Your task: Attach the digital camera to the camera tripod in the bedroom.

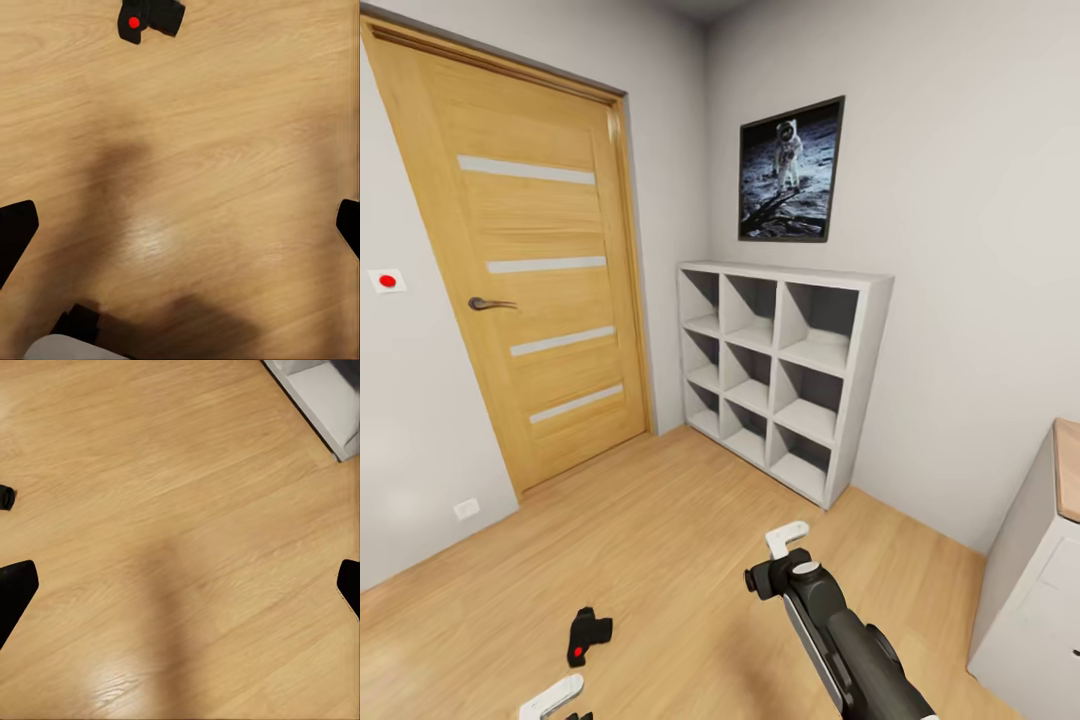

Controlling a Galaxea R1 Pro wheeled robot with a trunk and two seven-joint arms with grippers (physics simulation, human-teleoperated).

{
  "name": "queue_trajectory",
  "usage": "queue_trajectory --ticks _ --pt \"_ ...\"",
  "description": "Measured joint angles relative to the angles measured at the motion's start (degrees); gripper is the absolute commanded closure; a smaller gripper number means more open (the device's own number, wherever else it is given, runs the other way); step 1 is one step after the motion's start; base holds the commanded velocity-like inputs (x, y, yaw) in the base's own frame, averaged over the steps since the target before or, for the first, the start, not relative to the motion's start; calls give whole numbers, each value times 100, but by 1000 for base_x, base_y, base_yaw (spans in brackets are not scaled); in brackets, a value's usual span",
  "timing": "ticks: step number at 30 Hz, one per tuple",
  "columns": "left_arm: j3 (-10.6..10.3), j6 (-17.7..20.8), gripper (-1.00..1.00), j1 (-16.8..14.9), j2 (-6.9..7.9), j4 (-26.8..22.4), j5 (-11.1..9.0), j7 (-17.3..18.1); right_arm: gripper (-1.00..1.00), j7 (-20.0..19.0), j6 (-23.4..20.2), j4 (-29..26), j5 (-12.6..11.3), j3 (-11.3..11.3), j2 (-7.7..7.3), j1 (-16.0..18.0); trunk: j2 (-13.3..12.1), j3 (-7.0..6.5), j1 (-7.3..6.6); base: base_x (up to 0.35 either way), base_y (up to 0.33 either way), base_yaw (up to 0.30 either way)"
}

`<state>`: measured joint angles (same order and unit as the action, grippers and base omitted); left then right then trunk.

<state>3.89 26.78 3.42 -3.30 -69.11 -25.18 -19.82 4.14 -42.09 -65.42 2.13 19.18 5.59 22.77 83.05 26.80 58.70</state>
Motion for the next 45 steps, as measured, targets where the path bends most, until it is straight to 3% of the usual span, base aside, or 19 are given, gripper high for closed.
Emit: queue_trajectory --ticks 10,45 --pt "35 -152 -100 0 0 0 -4 -12 -100 3 -14 -33 15 1 5 -4 0 0 0 281 -211 150" --pt "81 -194 -100 0 9 9 -57 -13 -100 4 -23 -11 19 28 5 3 0 58 0 281 -211 276"
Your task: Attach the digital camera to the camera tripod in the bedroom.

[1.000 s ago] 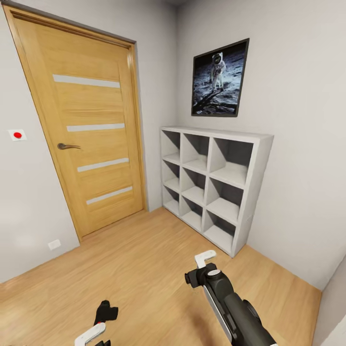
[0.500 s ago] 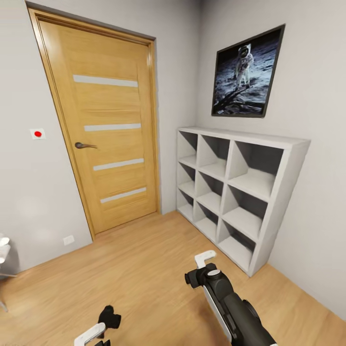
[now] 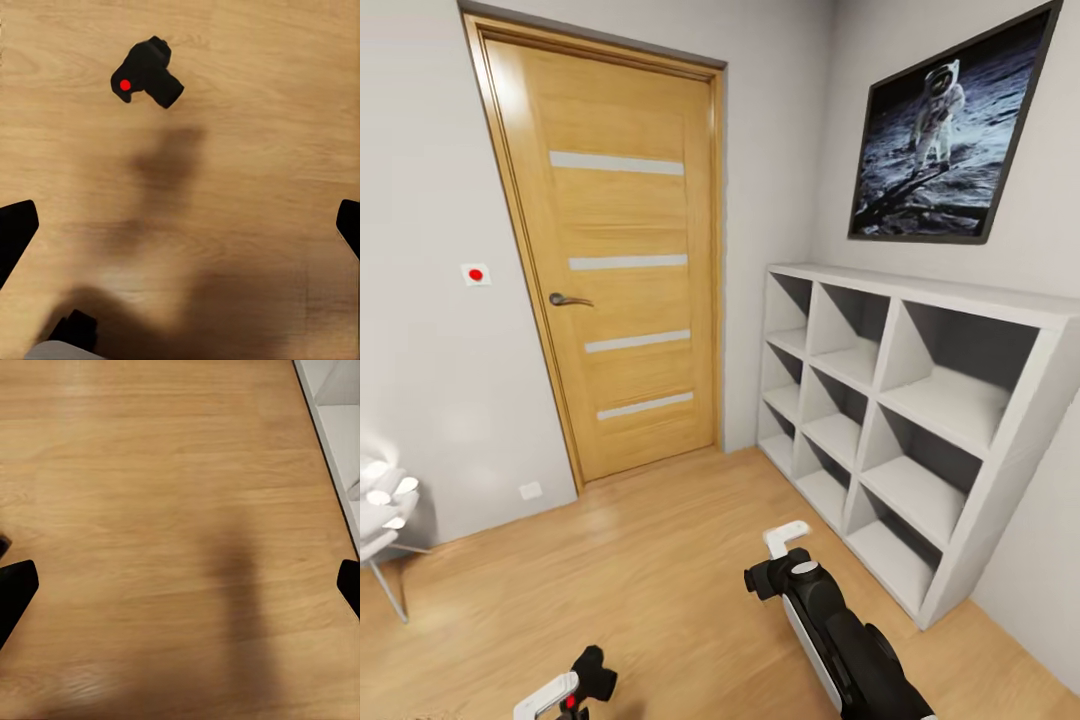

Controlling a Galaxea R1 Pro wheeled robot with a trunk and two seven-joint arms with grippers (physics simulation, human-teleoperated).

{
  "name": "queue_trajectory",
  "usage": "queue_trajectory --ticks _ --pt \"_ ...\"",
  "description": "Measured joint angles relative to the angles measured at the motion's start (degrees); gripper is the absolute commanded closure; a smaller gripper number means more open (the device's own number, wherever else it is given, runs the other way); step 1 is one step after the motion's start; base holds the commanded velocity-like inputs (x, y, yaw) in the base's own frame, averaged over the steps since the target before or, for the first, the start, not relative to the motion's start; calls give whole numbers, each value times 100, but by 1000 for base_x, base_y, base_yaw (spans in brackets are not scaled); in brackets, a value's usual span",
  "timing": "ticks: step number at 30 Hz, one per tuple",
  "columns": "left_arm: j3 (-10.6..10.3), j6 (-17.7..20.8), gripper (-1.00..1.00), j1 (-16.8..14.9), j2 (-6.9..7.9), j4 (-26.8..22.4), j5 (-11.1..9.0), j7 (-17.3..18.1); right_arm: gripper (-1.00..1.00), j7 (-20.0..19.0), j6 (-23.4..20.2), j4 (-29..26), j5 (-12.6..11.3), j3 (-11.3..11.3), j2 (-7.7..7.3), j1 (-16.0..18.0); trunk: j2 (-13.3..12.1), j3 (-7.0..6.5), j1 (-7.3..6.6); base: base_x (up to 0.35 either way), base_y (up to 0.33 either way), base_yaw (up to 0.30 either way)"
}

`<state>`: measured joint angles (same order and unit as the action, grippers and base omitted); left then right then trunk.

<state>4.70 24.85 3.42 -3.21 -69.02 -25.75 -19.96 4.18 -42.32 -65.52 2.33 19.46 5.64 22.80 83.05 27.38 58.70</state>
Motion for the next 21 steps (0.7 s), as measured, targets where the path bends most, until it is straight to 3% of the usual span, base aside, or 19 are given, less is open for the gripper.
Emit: queue_trajectory --ticks 21 --pt "221 0 -100 0 -7 97 -13 5 -100 0 0 0 0 1 0 1 0 75 0 281 -211 278"
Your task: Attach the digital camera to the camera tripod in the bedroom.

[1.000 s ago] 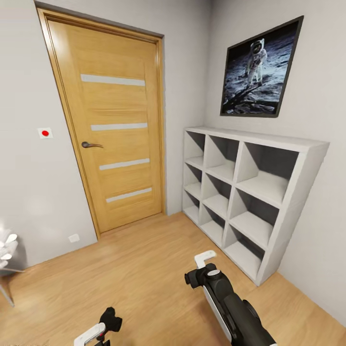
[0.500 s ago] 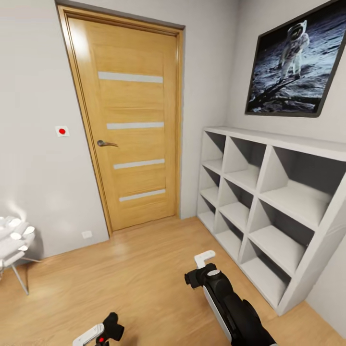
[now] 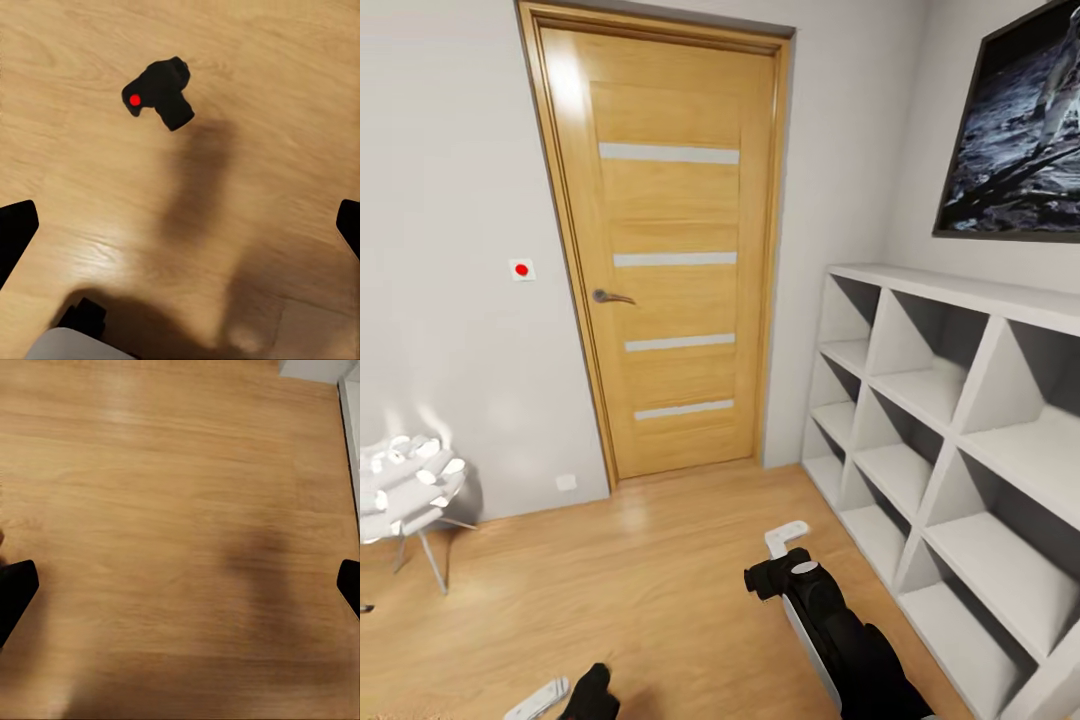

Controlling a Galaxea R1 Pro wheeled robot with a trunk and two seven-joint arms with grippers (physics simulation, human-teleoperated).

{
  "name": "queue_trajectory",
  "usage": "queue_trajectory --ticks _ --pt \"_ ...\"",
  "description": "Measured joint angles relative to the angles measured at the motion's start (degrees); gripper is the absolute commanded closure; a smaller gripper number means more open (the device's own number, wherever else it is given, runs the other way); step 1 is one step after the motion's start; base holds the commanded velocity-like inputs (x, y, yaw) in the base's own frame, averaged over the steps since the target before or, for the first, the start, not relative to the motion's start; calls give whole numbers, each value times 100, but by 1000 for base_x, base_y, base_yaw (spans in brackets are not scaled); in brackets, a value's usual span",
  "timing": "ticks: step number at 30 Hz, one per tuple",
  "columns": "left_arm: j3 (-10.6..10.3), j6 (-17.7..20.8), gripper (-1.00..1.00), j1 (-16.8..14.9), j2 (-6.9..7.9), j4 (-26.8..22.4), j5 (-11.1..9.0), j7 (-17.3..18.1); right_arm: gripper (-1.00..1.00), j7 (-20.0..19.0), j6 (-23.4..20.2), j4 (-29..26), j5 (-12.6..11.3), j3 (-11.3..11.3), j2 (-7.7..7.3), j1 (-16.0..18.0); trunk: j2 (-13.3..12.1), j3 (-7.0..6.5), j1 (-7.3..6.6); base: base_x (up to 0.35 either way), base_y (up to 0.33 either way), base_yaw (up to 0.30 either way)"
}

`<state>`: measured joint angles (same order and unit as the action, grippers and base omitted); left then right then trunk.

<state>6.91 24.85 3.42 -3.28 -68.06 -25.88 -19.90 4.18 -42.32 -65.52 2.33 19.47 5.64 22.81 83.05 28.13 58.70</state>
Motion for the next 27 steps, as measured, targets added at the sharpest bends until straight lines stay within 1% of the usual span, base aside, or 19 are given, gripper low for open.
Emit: queue_trajectory --ticks 5,6,18,24,27 --pt "124 0 -100 0 -1 3 -7 21 -100 0 0 0 1 1 0 0 0 17 0 276 -213 278" --pt "178 0 -100 0 -1 3 -10 34 -100 0 0 0 1 1 0 0 0 21 0 267 -221 278" --pt "259 -1 -100 0 -2 2 -6 26 -100 0 0 0 0 2 0 0 0 59 1 242 -243 278" --pt "453 0 -100 0 -2 1 -27 30 -100 0 0 0 0 2 0 -3 0 77 1 186 -281 278" --pt "473 -1 -100 0 -2 1 -31 30 -100 0 0 0 0 2 0 -3 0 86 1 175 -287 278"
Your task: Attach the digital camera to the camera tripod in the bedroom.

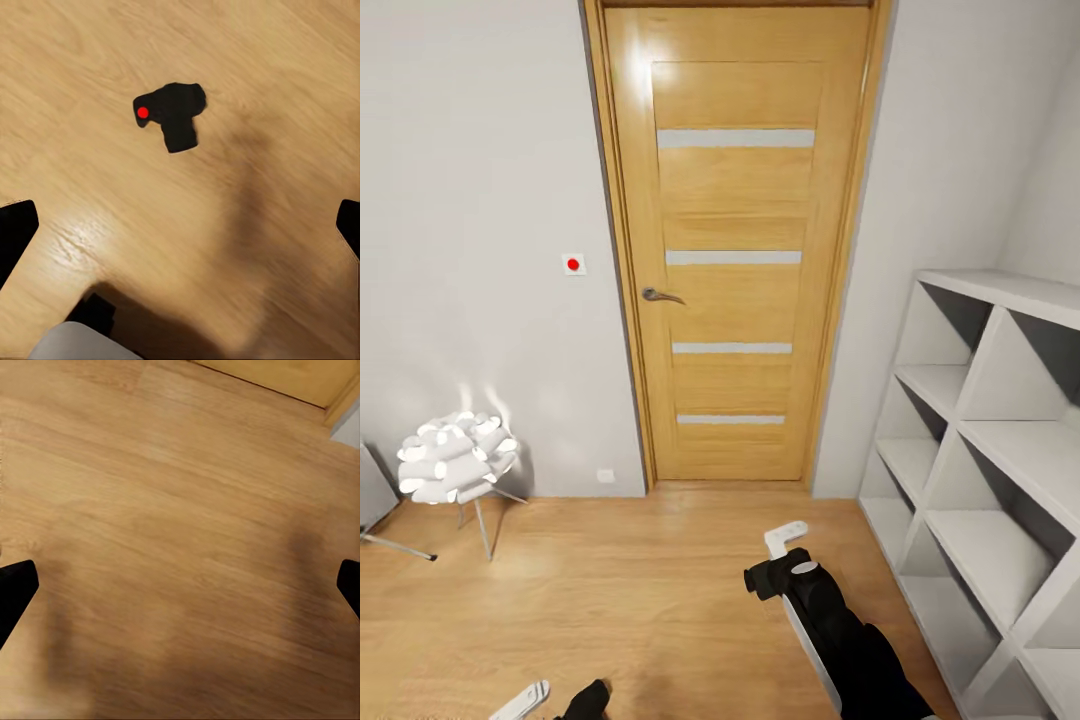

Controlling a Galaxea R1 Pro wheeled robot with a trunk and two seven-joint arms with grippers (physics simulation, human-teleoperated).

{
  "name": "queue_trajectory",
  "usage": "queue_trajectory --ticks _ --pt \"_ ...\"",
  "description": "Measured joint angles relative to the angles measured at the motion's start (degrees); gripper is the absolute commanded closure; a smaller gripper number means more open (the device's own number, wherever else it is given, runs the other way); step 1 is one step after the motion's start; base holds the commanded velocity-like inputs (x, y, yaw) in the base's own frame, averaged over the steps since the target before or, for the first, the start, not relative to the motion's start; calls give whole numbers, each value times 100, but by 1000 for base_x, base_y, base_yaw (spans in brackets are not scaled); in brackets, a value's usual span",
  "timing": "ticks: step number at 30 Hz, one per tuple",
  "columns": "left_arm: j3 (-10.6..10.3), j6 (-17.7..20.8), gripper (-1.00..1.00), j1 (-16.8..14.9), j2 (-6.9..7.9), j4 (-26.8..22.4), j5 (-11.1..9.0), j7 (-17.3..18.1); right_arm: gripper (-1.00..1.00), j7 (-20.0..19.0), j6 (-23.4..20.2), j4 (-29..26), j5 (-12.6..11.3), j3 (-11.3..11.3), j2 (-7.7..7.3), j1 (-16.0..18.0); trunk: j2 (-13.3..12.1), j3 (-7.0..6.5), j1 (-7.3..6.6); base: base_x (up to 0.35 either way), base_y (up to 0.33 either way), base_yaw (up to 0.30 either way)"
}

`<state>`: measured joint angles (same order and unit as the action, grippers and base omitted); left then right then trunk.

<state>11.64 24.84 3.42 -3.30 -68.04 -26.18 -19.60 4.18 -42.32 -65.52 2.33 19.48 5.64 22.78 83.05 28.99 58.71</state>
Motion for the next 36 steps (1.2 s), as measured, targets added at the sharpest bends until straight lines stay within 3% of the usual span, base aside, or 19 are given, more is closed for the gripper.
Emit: queue_trajectory --ticks 10,36 --pt "26 1 -100 0 -1 3 -2 32 -100 0 1 7 1 0 -1 -4 0 26 1 135 -204 278" --pt "34 9 -100 0 1 0 -14 81 -100 0 1 14 8 121 -25 -1 0 42 1 19 -21 279"
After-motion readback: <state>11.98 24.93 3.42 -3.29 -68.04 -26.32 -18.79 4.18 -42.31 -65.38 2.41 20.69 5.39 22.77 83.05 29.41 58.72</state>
